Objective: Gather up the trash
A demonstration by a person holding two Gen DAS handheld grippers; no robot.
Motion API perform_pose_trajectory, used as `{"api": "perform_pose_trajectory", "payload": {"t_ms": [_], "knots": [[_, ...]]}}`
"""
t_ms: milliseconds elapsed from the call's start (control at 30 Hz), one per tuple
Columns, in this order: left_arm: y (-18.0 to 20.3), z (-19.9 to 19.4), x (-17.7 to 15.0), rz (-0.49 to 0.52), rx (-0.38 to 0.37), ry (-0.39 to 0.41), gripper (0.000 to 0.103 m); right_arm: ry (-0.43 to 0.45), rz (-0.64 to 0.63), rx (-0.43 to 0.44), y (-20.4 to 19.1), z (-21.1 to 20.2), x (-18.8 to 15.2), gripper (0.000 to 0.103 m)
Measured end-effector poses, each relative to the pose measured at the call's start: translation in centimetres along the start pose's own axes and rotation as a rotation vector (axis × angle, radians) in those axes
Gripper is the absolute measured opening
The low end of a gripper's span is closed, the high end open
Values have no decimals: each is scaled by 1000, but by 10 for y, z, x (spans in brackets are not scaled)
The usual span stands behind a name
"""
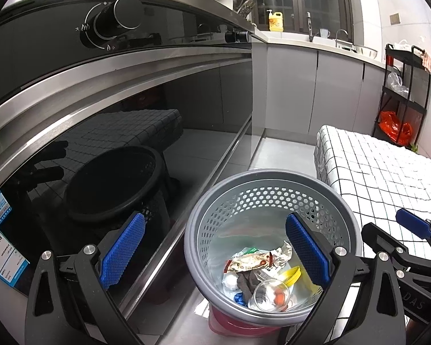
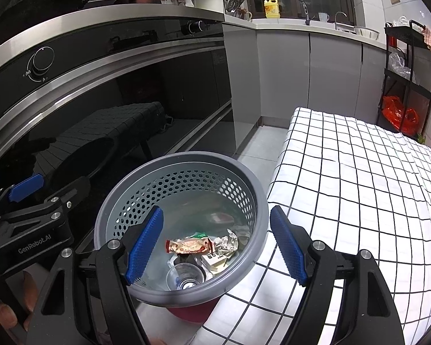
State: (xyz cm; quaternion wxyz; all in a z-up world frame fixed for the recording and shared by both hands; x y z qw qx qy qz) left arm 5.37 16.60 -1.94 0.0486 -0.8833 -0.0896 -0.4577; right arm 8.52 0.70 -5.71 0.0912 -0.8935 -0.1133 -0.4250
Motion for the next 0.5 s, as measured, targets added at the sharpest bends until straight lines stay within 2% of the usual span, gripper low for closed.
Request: {"api": "perform_pose_trajectory", "payload": {"t_ms": [500], "knots": [[-1,-3,0,-5,-5,6,97,1,-1,0,0,0,0,73]]}}
Point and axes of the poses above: each gripper's, at about its wrist camera, not at the fingertips, and z roughly the way its jaws point, y to its right, x to its top, the point moved 6 cm from there along z, roughly the way its jaws point, and after that the axes turned 4 degrees about -z, right-handed, at the moved point
